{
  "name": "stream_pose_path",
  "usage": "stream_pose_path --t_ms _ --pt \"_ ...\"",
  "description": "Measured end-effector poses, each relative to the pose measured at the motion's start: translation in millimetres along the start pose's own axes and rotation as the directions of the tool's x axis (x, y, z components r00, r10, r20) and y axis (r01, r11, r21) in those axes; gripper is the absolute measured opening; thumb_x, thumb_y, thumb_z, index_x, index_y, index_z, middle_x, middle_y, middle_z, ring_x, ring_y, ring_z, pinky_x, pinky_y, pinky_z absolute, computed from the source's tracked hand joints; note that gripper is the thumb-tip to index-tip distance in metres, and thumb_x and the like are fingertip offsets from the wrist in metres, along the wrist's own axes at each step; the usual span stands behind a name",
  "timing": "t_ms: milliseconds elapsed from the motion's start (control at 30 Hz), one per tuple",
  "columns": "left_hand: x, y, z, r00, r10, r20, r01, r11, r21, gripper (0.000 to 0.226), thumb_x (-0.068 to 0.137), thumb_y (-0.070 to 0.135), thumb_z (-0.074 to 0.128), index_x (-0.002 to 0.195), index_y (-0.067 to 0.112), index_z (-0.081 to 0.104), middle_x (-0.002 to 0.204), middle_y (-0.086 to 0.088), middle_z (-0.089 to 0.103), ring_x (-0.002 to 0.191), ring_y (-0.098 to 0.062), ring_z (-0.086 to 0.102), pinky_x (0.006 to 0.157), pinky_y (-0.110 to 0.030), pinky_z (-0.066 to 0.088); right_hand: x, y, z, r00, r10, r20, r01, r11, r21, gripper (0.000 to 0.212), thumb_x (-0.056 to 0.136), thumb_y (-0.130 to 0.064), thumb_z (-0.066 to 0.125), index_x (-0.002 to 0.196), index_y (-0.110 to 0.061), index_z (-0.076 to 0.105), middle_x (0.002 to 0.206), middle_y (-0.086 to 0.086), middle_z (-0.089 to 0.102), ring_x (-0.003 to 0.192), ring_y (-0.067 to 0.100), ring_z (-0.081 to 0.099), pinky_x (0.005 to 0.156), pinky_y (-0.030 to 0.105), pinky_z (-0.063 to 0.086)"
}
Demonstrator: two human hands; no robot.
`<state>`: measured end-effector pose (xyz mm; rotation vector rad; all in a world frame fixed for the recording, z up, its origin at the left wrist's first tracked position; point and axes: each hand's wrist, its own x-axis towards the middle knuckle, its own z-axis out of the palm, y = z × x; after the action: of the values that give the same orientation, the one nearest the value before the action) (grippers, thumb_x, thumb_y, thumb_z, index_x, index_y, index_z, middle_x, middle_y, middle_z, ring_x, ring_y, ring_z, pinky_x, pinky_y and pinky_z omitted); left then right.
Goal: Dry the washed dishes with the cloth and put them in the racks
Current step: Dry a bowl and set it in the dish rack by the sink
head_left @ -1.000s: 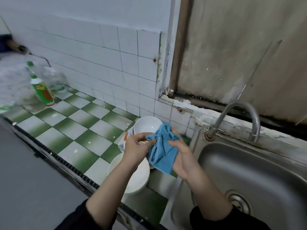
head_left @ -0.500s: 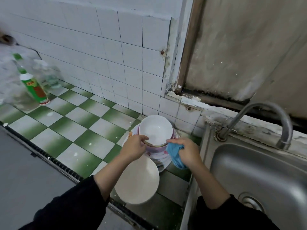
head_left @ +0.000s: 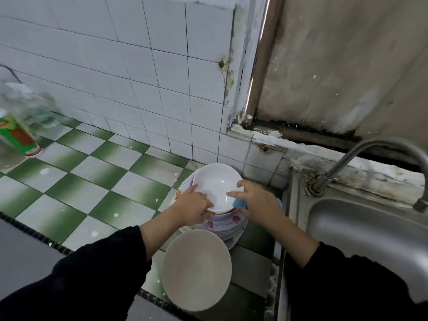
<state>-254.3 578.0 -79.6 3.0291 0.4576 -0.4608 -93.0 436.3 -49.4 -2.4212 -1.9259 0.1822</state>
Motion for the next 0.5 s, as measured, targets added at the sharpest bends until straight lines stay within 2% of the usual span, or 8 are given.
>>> stream_pose_path --t_ms 67,200,367,500 --pt "-0.6 -4.3 4.1 0.999 0.033 -0.024 -0.033 0.999 0.002 0.038 0.100 0.030 0.042 0.135 0.024 0.056 0.134 0.000 0.060 0.130 -0.016 0.047 0.119 -0.038 0.005 4.8 -1.6 -2.1 0.999 -0.031 0.036 0.034 0.996 -0.084 0.046 0.095 -0.033 0.060 0.140 -0.039 0.049 0.147 -0.005 0.043 0.122 0.019 0.053 0.090 0.032 0.052" --pt "-1.0 -6.2 8.1 0.994 0.068 -0.080 -0.063 0.996 0.058 0.036 0.099 0.027 0.042 0.130 0.022 0.060 0.122 -0.002 0.067 0.116 -0.021 0.057 0.115 -0.035 0.016 16.7 -8.0 -6.7 0.992 -0.010 0.126 0.039 0.973 -0.228 0.043 0.093 -0.034 0.062 0.135 -0.040 0.055 0.125 -0.006 0.057 0.101 0.017 0.060 0.076 0.029 0.050" --pt "-4.4 -2.2 7.6 0.975 0.104 -0.197 -0.075 0.986 0.148 0.034 0.097 0.026 0.041 0.115 0.019 0.068 0.109 -0.004 0.071 0.105 -0.025 0.061 0.104 -0.035 0.027 21.6 -9.7 -5.7 0.985 -0.033 0.167 0.085 0.945 -0.317 0.032 0.094 -0.029 0.063 0.126 -0.035 0.062 0.115 -0.005 0.059 0.096 0.017 0.060 0.078 0.031 0.053" --pt "-5.1 -7.4 11.7 0.952 0.158 -0.261 -0.129 0.984 0.126 0.017 0.082 0.023 0.063 0.093 0.020 0.075 0.085 -0.002 0.074 0.084 -0.023 0.066 0.091 -0.035 0.041 15.7 -5.0 0.5 0.988 -0.082 0.128 0.122 0.930 -0.348 0.032 0.098 -0.036 0.054 0.129 -0.033 0.058 0.119 -0.004 0.058 0.098 0.017 0.058 0.073 0.028 0.050"
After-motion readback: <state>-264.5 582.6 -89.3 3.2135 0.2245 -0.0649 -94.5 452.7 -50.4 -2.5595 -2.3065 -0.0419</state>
